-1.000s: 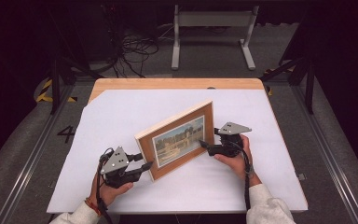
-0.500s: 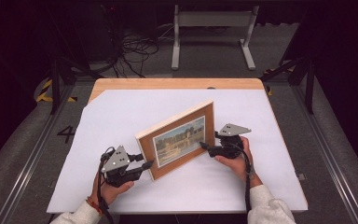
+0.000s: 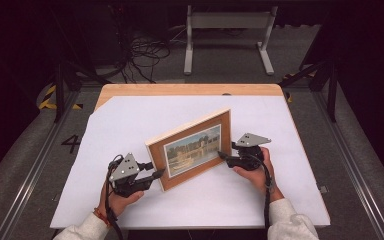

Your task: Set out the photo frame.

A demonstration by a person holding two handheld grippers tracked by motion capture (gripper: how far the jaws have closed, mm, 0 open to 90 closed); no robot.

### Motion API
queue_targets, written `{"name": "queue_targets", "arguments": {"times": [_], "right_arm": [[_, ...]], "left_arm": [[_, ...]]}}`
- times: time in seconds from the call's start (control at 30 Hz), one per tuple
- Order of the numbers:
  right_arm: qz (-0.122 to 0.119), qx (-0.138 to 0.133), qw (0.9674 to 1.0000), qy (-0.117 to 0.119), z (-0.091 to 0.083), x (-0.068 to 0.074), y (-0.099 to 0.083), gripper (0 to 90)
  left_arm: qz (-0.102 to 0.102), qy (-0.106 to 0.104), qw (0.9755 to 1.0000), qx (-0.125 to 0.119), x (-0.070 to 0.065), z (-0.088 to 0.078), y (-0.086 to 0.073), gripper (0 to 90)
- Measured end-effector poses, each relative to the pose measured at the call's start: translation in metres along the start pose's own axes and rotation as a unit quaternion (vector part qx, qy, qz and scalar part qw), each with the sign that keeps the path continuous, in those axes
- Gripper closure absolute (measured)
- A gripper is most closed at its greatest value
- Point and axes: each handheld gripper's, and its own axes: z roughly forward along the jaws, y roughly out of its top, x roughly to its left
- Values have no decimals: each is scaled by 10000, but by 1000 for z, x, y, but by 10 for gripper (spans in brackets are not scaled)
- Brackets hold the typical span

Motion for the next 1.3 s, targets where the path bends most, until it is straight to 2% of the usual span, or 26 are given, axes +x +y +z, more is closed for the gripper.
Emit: {"name": "queue_targets", "arguments": {"times": [0.47,0.57,1.1,1.2,1.3], "right_arm": [[-111,118,9998,-79,-14,3,-7,527],[-76,119,9999,-28,-19,2,-10,541],[-164,221,9996,-12,-36,9,-18,546],[-189,240,9995,10,-41,11,-20,545],[-199,221,9995,48,-44,12,-23,542]], "left_arm": [[-105,21,9999,-5,7,7,1,647],[-216,-52,9998,-6,9,8,1,647],[-194,27,9998,84,15,20,4,609],[-243,-63,9997,68,18,22,3,610],[-154,-28,9998,107,19,23,5,604]]}}
